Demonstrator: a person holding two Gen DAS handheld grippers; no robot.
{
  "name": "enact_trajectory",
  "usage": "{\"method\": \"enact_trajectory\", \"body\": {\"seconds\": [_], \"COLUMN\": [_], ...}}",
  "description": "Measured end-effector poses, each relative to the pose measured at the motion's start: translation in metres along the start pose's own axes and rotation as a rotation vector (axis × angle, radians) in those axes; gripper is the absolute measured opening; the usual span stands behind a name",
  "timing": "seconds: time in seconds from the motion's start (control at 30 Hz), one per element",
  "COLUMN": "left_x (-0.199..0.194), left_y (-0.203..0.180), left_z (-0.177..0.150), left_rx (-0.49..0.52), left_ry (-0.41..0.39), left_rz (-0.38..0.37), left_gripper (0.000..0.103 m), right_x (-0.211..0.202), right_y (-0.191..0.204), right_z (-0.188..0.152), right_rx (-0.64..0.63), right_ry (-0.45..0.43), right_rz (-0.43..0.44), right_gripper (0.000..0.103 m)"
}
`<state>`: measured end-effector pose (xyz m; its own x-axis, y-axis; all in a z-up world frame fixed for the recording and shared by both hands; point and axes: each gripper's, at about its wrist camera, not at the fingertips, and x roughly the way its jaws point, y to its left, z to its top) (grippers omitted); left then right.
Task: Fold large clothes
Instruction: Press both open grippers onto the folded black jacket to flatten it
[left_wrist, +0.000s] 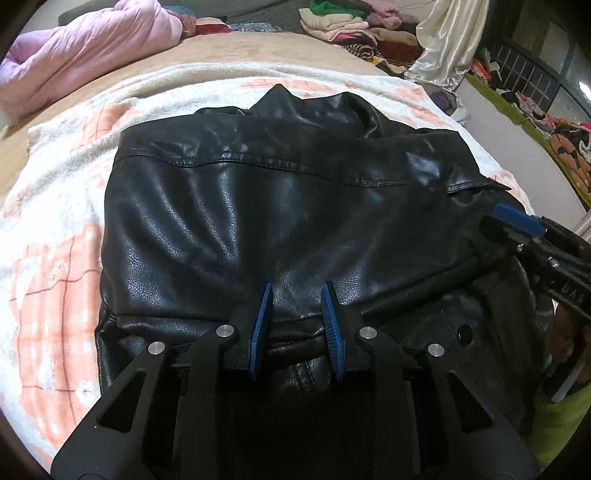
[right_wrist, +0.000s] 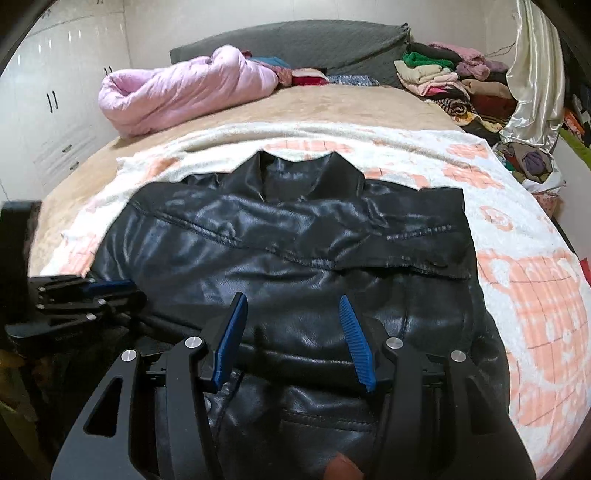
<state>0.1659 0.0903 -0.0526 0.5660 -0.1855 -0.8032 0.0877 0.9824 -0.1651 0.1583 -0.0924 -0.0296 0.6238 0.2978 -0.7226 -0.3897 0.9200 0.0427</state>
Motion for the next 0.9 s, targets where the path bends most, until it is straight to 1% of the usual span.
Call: {"method": "enact_trajectory", "body": {"seconds": [0.03,0.1,0.13,0.23,0.3,0.47,0.6,0.67,0.73,0.77,0.83,0.87,0.9], "left_x": [0.0,0.001,0.001,0.0,-0.001,-0.002,-0.005,-0.006,-0.008,-0.01,-0.013,-0.016,-0.019], "left_y": [0.001,0.002,0.002,0.002,0.001,0.001,0.0,0.0,0.001,0.002,0.002,0.002,0.002], "left_z": [0.0,0.001,0.001,0.0,0.001,0.001,0.002,0.001,0.001,0.001,0.001,0.001,-0.001], "left_rx": [-0.001,-0.009,-0.01,-0.006,-0.004,-0.006,-0.009,-0.007,-0.012,-0.017,-0.022,-0.024,-0.023], "left_ry": [0.0,0.001,0.002,0.0,-0.002,-0.002,-0.003,-0.002,-0.002,-0.002,-0.005,-0.007,-0.008], "left_rz": [-0.002,-0.012,-0.014,-0.013,-0.011,-0.015,-0.02,-0.021,-0.025,-0.03,-0.039,-0.046,-0.051], "left_gripper": [0.02,0.02,0.02,0.02,0.02,0.02,0.02,0.02,0.02,0.02,0.023,0.027,0.033], "right_x": [0.005,0.021,0.025,0.031,0.029,0.011,-0.001,-0.006,-0.011,-0.013,-0.018,-0.02,-0.023], "right_y": [-0.001,-0.008,-0.01,-0.019,-0.02,-0.014,-0.015,-0.014,-0.013,-0.012,-0.012,-0.011,-0.011], "right_z": [-0.002,-0.01,-0.013,-0.02,-0.02,-0.019,-0.018,-0.017,-0.017,-0.016,-0.015,-0.015,-0.016], "right_rx": [0.002,0.033,0.049,0.1,0.101,0.084,0.101,0.103,0.103,0.104,0.108,0.108,0.109], "right_ry": [0.018,0.09,0.1,0.096,0.088,0.031,0.001,-0.012,-0.021,-0.026,-0.038,-0.042,-0.047], "right_rz": [-0.005,-0.007,0.003,0.041,0.041,0.029,0.046,0.05,0.053,0.054,0.054,0.054,0.053], "right_gripper": [0.051,0.05,0.05,0.05,0.05,0.051,0.066,0.069,0.078,0.081,0.087,0.088,0.091]}}
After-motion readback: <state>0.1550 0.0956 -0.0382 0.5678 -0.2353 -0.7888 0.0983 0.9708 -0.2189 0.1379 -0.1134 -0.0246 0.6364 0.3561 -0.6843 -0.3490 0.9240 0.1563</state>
